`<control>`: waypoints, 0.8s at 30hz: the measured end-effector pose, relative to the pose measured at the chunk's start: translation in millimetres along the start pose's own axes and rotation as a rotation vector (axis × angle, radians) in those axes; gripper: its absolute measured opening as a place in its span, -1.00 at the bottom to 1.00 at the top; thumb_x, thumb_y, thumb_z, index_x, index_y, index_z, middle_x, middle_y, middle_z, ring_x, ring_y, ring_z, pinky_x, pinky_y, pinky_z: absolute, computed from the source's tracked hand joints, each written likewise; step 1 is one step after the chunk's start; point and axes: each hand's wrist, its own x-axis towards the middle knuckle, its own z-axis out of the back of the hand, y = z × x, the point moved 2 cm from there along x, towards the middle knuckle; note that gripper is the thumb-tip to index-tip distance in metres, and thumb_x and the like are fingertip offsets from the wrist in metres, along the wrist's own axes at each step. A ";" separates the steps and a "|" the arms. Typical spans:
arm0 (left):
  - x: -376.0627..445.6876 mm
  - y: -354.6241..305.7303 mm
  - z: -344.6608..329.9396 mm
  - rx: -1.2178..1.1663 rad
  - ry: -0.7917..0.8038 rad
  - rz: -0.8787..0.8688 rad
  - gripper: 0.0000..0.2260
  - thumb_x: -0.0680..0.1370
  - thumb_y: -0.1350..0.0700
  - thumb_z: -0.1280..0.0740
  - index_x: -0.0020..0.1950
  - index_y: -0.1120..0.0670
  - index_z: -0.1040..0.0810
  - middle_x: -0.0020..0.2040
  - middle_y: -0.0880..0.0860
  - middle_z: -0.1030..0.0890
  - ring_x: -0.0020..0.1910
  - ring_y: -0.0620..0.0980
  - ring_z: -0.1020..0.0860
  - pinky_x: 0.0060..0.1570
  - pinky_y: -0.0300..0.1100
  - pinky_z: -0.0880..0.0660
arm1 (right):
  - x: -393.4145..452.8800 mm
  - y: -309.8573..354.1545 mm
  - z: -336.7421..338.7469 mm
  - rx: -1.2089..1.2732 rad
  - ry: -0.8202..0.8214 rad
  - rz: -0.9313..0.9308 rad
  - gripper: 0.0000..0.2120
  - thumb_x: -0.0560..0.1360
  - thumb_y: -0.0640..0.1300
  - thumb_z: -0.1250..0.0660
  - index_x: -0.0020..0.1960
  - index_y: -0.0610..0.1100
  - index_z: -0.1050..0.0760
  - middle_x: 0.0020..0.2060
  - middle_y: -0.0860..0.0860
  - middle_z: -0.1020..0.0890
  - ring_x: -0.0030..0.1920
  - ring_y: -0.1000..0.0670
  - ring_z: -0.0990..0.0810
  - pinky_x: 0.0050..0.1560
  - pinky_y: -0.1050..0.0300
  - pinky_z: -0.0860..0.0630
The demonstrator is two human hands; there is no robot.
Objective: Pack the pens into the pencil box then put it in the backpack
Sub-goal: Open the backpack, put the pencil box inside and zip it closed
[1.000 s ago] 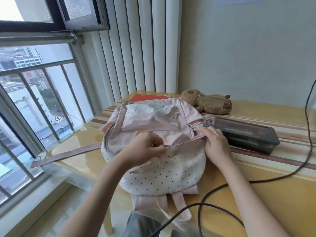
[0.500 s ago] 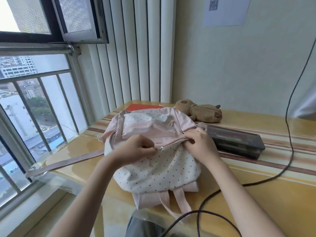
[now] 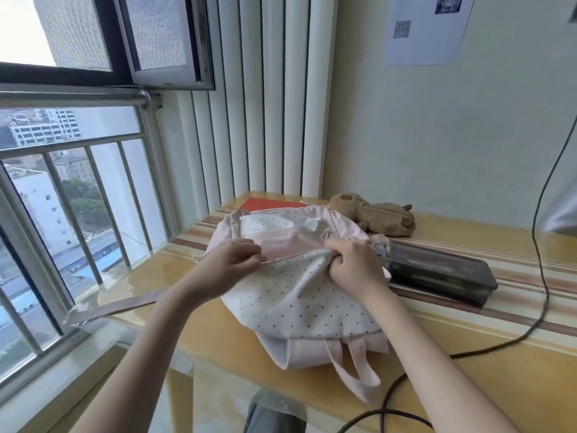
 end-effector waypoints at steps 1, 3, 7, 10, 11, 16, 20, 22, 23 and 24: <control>-4.8 8.6 7.3 -0.031 -0.016 0.023 -0.69 0.45 -0.03 -0.19 -0.33 0.19 -0.38 -0.34 -0.03 -0.35 -0.39 -0.14 -0.31 -0.33 -0.25 -0.31 | 4.0 -4.3 -0.7 -0.006 -0.016 -0.025 -0.78 0.24 -0.28 -0.03 -0.39 -0.06 -0.40 -0.50 0.02 -0.35 -0.34 -0.15 -0.39 -0.42 0.08 -0.34; -14.0 27.1 23.1 -0.078 -0.097 0.059 -0.56 0.41 -0.12 -0.18 -0.23 0.30 -0.45 -0.30 0.13 -0.39 -0.34 -0.07 -0.34 -0.29 -0.17 -0.32 | 11.2 -2.1 -1.1 0.029 -0.038 -0.069 -0.81 0.23 -0.31 -0.04 -0.45 -0.10 -0.35 -0.54 0.02 -0.31 -0.40 -0.11 -0.33 -0.41 0.10 -0.28; -18.2 44.7 35.8 -0.090 -0.283 0.107 -0.70 0.54 0.11 -0.22 -0.23 0.35 -0.43 -0.36 0.06 -0.39 -0.34 0.01 -0.38 -0.31 -0.18 -0.45 | 11.9 40.2 -2.2 0.263 0.230 -0.064 -0.79 0.30 -0.22 -0.12 -0.28 -0.01 -0.49 -0.46 0.07 -0.46 -0.34 0.06 -0.42 -0.24 0.12 -0.31; -6.4 33.1 24.5 -0.124 -0.276 0.073 -0.72 0.50 0.11 -0.16 -0.33 0.27 -0.38 -0.38 0.05 -0.36 -0.41 -0.12 -0.35 -0.40 -0.38 -0.39 | -0.8 90.4 -14.2 0.202 0.491 0.108 -0.70 0.49 0.17 -0.09 0.07 0.07 -0.46 -0.27 0.12 -0.54 -0.10 0.02 -0.52 -0.05 0.02 -0.38; -2.6 31.8 21.4 -0.109 -0.296 0.064 -0.72 0.49 0.10 -0.16 -0.35 0.25 -0.36 -0.39 0.04 -0.36 -0.43 -0.15 -0.33 -0.40 -0.36 -0.36 | -2.7 100.8 -20.6 0.114 0.517 0.155 -0.56 0.49 0.30 -0.08 0.20 0.07 -0.43 -0.19 0.07 -0.57 -0.04 -0.01 -0.52 -0.02 0.00 -0.40; -0.4 71.2 25.2 0.253 -0.476 0.107 -0.73 0.58 0.11 -0.19 -0.28 0.19 -0.45 -0.25 0.03 -0.47 -0.27 0.07 -0.43 -0.22 -0.03 -0.34 | 5.1 90.5 -25.8 0.041 0.469 0.130 -0.57 0.51 0.28 -0.15 0.15 0.01 -0.52 -0.23 0.10 -0.57 -0.08 0.00 -0.55 -0.20 0.11 -0.43; 15.9 108.0 37.7 0.536 -0.437 0.229 -0.73 0.63 0.04 -0.09 -0.10 0.10 -0.52 -0.11 0.01 -0.48 -0.05 0.13 -0.54 -0.06 -0.03 -0.25 | -5.2 96.5 -24.5 -0.037 0.533 0.222 -0.61 0.55 0.24 -0.12 -0.25 -0.04 -0.37 -0.42 0.08 -0.43 -0.32 0.01 -0.43 -0.31 0.08 -0.28; 35.1 113.3 40.1 0.576 -0.437 0.245 -0.73 0.63 0.05 -0.06 -0.09 0.10 -0.51 -0.13 0.05 -0.47 -0.03 0.17 -0.55 -0.07 -0.02 -0.22 | -14.3 103.4 -21.8 -0.112 0.549 0.295 -0.56 0.55 0.28 -0.01 -0.29 -0.05 -0.24 -0.41 0.07 -0.38 -0.37 0.02 -0.36 -0.28 0.04 -0.24; 45.1 114.5 39.2 0.611 -0.426 0.242 -0.73 0.63 0.05 -0.06 -0.05 0.09 -0.52 -0.08 0.07 -0.51 0.00 0.16 -0.56 -0.06 0.00 -0.23 | -18.7 105.0 -20.4 -0.120 0.547 0.316 -0.55 0.55 0.29 0.06 -0.28 -0.05 -0.21 -0.42 0.07 -0.36 -0.38 0.00 -0.35 -0.27 0.03 -0.22; 54.4 117.6 36.7 0.645 -0.401 0.235 -0.74 0.63 0.05 -0.06 -0.01 0.07 -0.52 -0.01 0.08 -0.55 0.03 0.15 -0.56 -0.04 0.01 -0.24 | -22.8 105.4 -19.6 -0.110 0.542 0.327 -0.56 0.56 0.27 0.11 -0.24 -0.05 -0.22 -0.41 0.06 -0.37 -0.36 -0.05 -0.35 -0.26 0.03 -0.21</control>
